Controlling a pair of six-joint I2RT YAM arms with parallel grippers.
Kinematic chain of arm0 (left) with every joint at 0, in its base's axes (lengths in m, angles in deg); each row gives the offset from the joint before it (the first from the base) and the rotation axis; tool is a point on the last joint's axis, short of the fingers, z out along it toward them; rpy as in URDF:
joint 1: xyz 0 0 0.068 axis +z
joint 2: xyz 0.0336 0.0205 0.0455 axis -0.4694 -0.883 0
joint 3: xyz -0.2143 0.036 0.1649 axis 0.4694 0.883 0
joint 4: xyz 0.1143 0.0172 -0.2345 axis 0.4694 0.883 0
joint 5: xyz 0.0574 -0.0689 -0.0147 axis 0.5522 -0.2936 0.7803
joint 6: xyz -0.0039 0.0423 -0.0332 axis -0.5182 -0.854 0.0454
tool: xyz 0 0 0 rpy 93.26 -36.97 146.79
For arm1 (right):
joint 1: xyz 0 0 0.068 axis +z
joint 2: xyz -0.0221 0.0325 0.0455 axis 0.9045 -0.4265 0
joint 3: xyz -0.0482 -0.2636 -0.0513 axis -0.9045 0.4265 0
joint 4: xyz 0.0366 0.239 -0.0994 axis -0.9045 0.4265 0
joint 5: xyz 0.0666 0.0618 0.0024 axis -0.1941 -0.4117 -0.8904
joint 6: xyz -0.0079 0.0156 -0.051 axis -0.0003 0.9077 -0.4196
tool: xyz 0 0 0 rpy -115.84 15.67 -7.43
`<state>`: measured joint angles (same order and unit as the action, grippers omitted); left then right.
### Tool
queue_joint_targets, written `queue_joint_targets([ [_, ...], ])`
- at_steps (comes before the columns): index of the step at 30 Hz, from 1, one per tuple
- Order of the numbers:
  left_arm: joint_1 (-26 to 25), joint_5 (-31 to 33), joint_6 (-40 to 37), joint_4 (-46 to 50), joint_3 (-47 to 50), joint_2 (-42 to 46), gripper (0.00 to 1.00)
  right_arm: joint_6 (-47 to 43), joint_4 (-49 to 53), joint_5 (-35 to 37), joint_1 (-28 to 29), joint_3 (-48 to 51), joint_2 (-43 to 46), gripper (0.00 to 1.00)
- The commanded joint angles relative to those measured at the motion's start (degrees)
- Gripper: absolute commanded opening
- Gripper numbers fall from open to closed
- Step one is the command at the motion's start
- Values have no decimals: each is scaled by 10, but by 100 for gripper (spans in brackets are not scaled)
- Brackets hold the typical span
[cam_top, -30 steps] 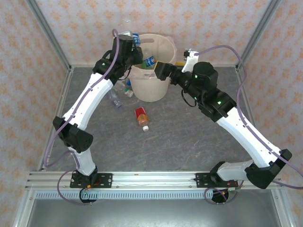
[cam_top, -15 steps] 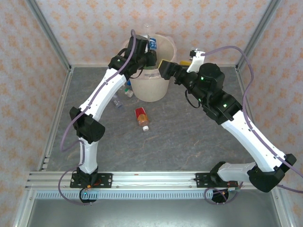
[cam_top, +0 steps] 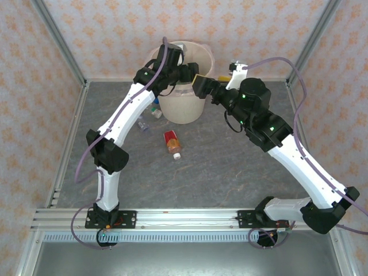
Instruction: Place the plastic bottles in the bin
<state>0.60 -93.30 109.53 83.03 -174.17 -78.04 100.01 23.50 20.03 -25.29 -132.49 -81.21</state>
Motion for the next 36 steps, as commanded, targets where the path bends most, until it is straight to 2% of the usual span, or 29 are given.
queue_joint_targets([
  [1,-4,13,8,-4,-20,35,73,7,-1,7,3,7,15,100],
  [5,-2,27,25,-14,-8,58,76,8,-1,8,3,10,18,100],
  [7,0,40,37,-27,16,84,86,9,-1,7,3,12,19,100],
  [9,5,51,50,-42,50,113,87,8,-1,6,3,15,20,100],
  [12,21,65,84,-70,113,161,99,10,-2,5,3,20,20,100],
  [21,82,85,146,-152,335,331,99,9,28,-9,5,24,-7,100],
  [27,123,85,156,-153,443,415,99,7,57,-7,25,23,-48,100],
  [36,141,90,154,-121,550,499,99,50,60,9,87,72,-103,100],
])
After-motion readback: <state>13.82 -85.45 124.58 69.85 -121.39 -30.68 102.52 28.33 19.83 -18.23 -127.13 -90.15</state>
